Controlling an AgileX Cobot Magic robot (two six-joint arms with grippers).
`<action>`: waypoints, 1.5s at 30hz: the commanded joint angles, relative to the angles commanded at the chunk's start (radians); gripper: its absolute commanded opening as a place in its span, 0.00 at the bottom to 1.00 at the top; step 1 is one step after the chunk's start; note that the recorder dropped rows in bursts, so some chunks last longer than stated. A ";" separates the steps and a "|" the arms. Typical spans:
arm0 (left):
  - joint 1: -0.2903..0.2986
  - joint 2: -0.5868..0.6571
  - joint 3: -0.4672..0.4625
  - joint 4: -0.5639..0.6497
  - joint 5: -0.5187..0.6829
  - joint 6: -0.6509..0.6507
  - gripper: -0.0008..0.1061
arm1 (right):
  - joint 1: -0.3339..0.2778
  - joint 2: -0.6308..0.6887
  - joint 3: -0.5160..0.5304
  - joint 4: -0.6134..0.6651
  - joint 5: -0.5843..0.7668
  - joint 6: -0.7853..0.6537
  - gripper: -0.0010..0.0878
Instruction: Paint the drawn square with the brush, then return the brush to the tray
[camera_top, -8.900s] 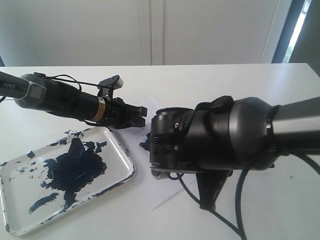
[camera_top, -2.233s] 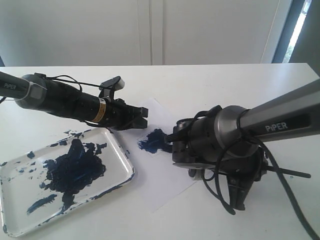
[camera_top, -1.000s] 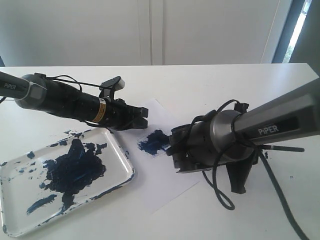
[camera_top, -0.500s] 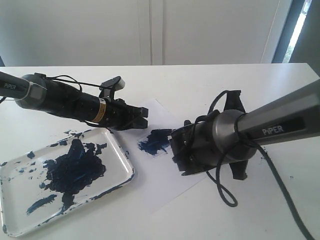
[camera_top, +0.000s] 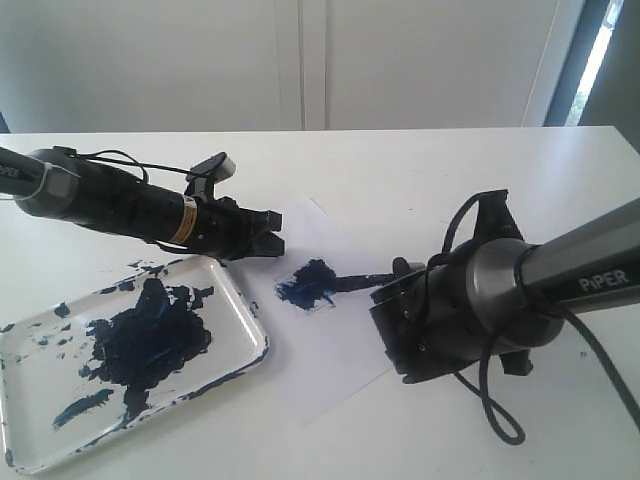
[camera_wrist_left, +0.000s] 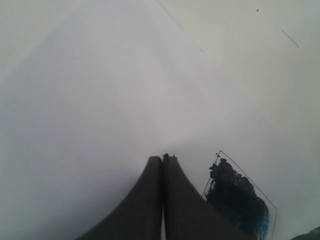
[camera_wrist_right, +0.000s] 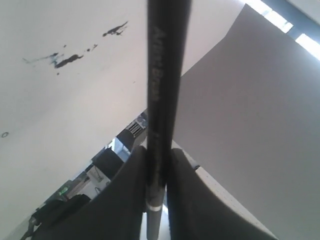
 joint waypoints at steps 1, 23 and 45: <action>0.000 0.000 0.000 0.000 0.000 0.000 0.01 | 0.000 0.008 0.000 -0.006 0.000 0.000 0.01; 0.000 0.000 0.000 0.004 -0.009 0.000 0.01 | 0.086 0.076 -0.008 -0.045 0.000 0.044 0.01; 0.000 0.000 0.000 0.008 -0.019 0.000 0.01 | 0.029 0.074 -0.008 -0.088 0.000 0.060 0.01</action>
